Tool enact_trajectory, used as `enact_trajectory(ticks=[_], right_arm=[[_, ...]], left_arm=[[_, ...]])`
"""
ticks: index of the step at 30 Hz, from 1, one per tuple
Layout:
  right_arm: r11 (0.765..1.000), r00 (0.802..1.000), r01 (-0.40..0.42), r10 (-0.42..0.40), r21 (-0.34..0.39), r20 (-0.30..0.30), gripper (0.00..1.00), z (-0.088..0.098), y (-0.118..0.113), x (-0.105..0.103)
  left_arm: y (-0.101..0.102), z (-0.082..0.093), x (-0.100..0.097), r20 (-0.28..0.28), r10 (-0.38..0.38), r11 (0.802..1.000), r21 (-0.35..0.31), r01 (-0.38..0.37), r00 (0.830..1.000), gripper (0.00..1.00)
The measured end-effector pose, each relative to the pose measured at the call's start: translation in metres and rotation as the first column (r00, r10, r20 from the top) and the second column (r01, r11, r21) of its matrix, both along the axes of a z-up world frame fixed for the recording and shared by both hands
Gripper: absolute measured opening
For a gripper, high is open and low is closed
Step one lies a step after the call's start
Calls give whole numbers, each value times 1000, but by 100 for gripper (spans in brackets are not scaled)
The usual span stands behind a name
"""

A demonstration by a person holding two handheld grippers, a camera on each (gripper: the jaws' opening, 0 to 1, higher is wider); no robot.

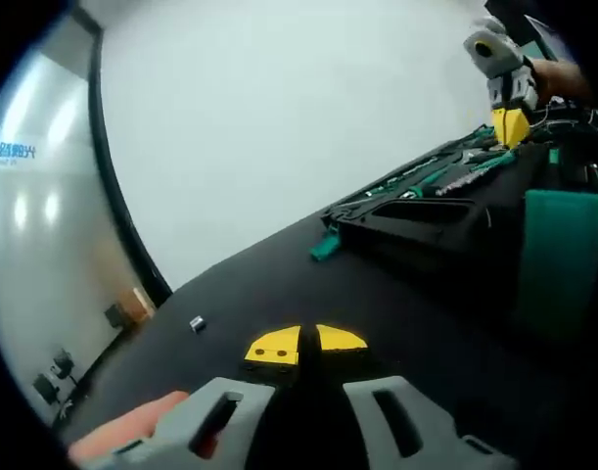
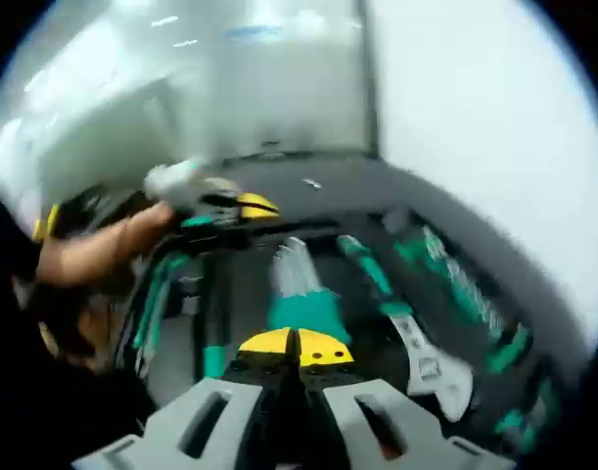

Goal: Pick up the tools and put them into their designated positions in the toolbox.

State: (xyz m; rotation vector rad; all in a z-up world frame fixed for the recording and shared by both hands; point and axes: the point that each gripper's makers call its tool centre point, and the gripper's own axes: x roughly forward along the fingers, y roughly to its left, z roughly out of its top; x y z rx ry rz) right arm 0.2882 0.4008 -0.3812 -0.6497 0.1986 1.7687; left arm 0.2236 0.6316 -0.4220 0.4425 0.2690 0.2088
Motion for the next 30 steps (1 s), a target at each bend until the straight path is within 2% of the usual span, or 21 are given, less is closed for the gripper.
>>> enact_trajectory(ticks=[2, 4, 5, 6, 7, 8, 9, 10, 12, 14, 17, 18, 19, 20, 22, 23, 25, 27, 28, 29, 30], right_arm=[[988, 991, 134, -136, 72, 14, 0, 21, 11, 37], [975, 982, 186, -179, 123, -67, 0, 33, 14, 35], [979, 986, 163, -157, 119, -64, 0, 30, 17, 28], [994, 998, 58, -56, 91, -26, 0, 18, 16, 4], [998, 1000, 28, -28, 64, 3, 0, 10, 15, -2], [1000, 990, 6, -6, -2, 139, 0, -11, 14, -5], [1000, 977, -5, 10, -22, 213, 0, -22, 13, -8], [996, 968, -8, -16, 94, 249, 0, -9, 21, -10], [999, 976, 5, -12, 32, 218, 0, -12, 22, -6], [999, 986, 36, -40, 28, 159, 0, -11, 20, -2], [996, 987, 68, -77, 62, 144, 0, -2, 17, 2], [989, 988, 109, -119, 102, 101, 0, 5, 20, 4], [965, 976, 209, -215, 157, 22, 0, 16, 21, 14], [945, 961, 276, -277, 178, -16, 0, 21, 17, 20], [939, 954, 275, -292, 208, 60, 0, 23, 10, 23], [935, 946, 268, -300, 231, 119, 0, 23, 9, 24], [952, 930, 228, -275, 205, 243, 0, 12, 13, 21], [954, 940, 221, -264, 202, 218, 0, 6, 21, 11], [957, 941, 214, -256, 196, 222, 0, 5, 23, 8], [954, 936, 218, -264, 204, 235, 0, 5, 25, 8], [958, 909, 197, -258, 206, 328, 0, 5, 24, 11]], left_arm=[[0, 0, 0, 0, -1, 1000, -1, 1, 1000, 1], [-1, 0, 0, -1, -3, 1000, 1, 3, 1000, 1], [-1, 0, 0, -1, -3, 1000, 0, 3, 1000, 1], [0, 0, 0, -1, -2, 1000, 0, 2, 1000, 1], [0, 0, 0, -1, -2, 1000, 1, 2, 1000, 1], [0, -1, 0, 0, -1, 1000, 3, 1, 1000, 1], [1, 0, 0, 1, -1, 1000, 7, 1, 1000, 1], [1, 0, 0, 0, 1, 1000, 8, -1, 1000, 1], [2, 0, 0, 0, 4, 1000, 14, -4, 1000, 1], [-1, 1, -2, -3, 4, 1000, 19, -4, 1000, 1], [-20, 26, -1, 87, -65, 997, 42, 62, 994, 1], [-25, 31, -1, 102, -78, 997, 12, 77, 992, 0], [-26, 39, -2, 118, -28, 993, -111, 42, 993, 0], [-35, 42, -5, 82, 3, 979, -203, 14, 997, 0], [-72, 61, 1, 56, -77, 971, -221, 88, 995, 0], [-107, 74, 7, 32, -176, 975, -133, 179, 984, 0], [-147, 95, 22, -6, -250, 962, 112, 249, 968, 0], [-180, 92, 41, -68, -290, 941, 161, 297, 955, 0], [-195, 83, 47, -113, -331, 925, 156, 346, 937, 0], [-207, 67, 56, -193, -388, 885, 194, 423, 901, 0], [-209, 60, 63, -226, -396, 861, 245, 445, 890, 0]])
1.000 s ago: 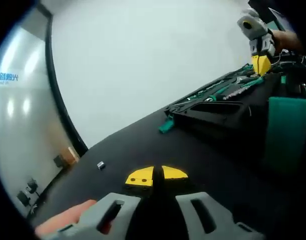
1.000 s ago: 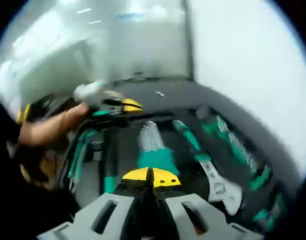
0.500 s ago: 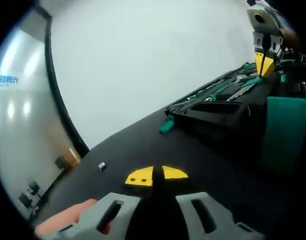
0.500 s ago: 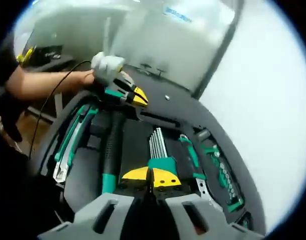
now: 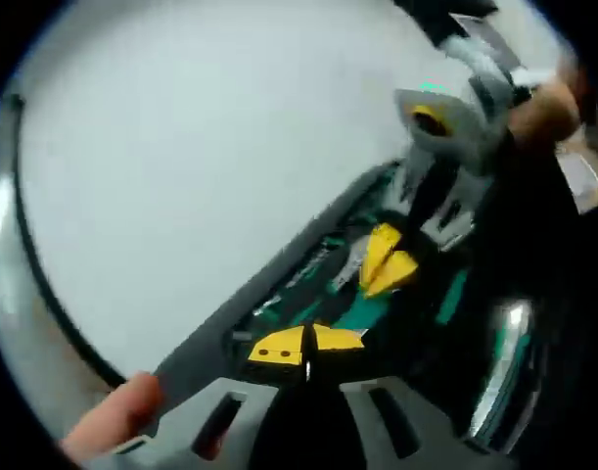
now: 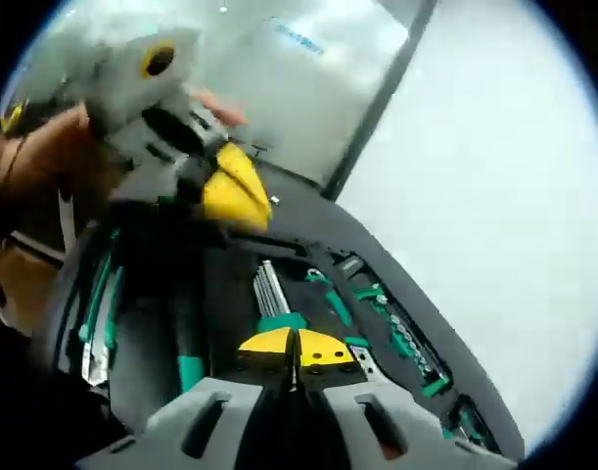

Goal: Pick up the tools and put them into their designated positions in the toolbox.

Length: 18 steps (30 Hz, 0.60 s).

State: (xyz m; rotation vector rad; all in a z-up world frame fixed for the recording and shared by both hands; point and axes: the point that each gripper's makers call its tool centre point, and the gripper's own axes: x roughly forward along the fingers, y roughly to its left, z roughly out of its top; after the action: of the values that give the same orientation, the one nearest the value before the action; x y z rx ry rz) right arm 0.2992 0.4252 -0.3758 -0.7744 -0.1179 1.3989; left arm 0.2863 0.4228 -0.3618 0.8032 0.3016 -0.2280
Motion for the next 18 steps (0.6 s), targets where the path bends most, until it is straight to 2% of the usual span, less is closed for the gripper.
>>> enact_trajectory(ticks=[1, 3, 4, 5, 6, 7, 8, 10, 12, 14, 15, 17, 18], right_arm=[[998, 997, -33, 36, -51, 70, 0, -5, -1, -4], [998, 994, -46, 50, -42, 98, 0, -4, 1, -8], [995, 993, -58, 65, -76, 98, 0, -10, 2, -12], [995, 992, -70, 76, -74, 96, 0, -10, 0, -16], [997, 993, -47, 54, -62, 106, 0, -10, 1, -14], [997, 993, -39, 45, -59, 106, 0, -10, 0, -14], [998, 995, -25, 31, -59, 98, 0, -11, -2, -13], [997, 998, 23, -19, -68, 53, 0, -15, -5, -8], [997, 996, -26, 32, -69, 87, 0, -15, -3, -11], [996, 995, -28, 35, -79, 88, 0, -16, -2, -11], [995, 997, -28, 35, -96, 69, 0, -16, -2, -11], [992, 1000, -21, 18, -123, -23, 0, -19, -1, -7], [991, 999, -30, 25, -133, -40, 0, -19, 1, -7]], left_arm=[[8, -10, 9, -18, 21, 997, 78, -20, 1000, 0], [15, -26, 16, -79, 60, 996, 71, -54, 995, 0], [19, -36, 17, -133, 72, 996, 54, -65, 988, 0], [20, -32, 19, -103, 83, 996, 30, -81, 991, 0], [22, -28, 22, -85, 75, 997, 28, -73, 994, 0], [25, -30, 22, -91, 77, 996, 60, -72, 993, 0], [28, -31, 21, -107, 54, 986, 163, -36, 993, 0], [25, -31, 22, -132, 56, 989, 146, -36, 990, 0], [25, -34, 23, -156, 49, 989, 149, -26, 987, 0], [24, -34, 22, -165, 24, 989, 150, 1, 986, 0], [23, -34, 22, -166, 13, 989, 150, 12, 986, 0], [19, -34, 23, -171, -3, 989, 144, 28, 985, 0], [18, -34, 23, -184, -1, 990, 140, 27, 983, 0]])
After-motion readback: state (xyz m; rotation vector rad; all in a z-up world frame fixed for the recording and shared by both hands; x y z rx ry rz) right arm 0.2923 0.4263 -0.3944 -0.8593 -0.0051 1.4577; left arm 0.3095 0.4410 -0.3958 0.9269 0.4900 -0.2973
